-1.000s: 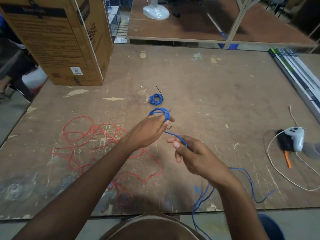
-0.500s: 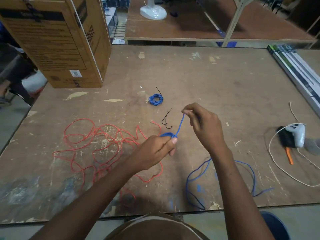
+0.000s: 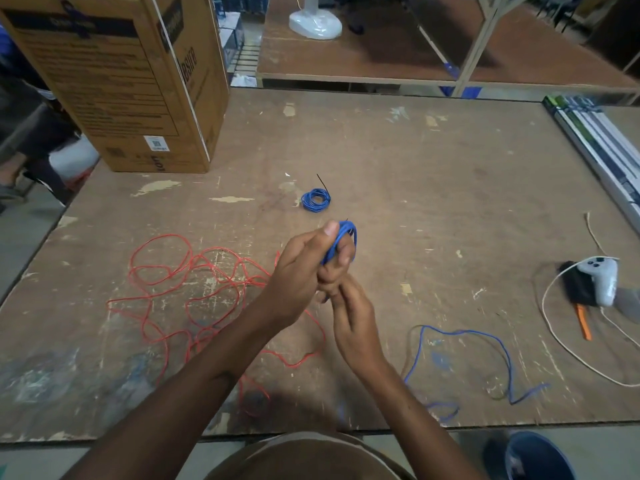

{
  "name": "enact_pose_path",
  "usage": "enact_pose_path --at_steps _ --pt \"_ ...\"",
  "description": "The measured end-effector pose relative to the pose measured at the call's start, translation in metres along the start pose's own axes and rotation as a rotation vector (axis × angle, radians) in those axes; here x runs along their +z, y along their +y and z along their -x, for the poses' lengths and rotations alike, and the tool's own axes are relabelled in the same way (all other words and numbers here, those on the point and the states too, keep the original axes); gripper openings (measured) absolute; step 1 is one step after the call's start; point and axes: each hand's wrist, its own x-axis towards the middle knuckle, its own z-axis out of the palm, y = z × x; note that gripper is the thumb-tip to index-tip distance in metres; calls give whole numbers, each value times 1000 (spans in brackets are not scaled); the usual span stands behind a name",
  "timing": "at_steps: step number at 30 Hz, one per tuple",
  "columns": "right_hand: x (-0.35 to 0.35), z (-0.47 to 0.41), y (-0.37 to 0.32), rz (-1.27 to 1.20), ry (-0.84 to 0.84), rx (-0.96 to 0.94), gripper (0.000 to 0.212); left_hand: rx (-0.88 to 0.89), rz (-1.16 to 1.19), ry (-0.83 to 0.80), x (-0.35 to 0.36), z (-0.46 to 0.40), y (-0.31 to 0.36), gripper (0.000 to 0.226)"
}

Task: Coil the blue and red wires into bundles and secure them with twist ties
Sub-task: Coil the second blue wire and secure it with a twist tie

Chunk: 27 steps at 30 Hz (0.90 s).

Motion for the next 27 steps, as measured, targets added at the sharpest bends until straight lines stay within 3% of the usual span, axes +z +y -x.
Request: enact_pose_path --at_steps 7,10,15,17,20,22,27 --pt "-4 8 -38 -435 -192 332 30 90 80 63 2 -26 -1 41" --pt "-25 1 -51 -469 -323 486 31 119 -160 109 -4 -34 -9 42" --pt "-58 -1 -81 -234 -474 468 29 140 -825 11 -20 -40 -34 27" --pt "-65 1 -88 -74 -484 463 22 123 -944 -48 -26 -40 -42 28" --pt "-83 3 -93 -11 -374 523 9 74 -1094 -99 -29 -39 -48 32" --pt "-99 1 -97 86 -265 504 14 29 -1183 -125 -30 -36 -51 36" --pt "-117 -16 -98 456 50 221 20 -31 -949 -151 -21 -20 -45 46"
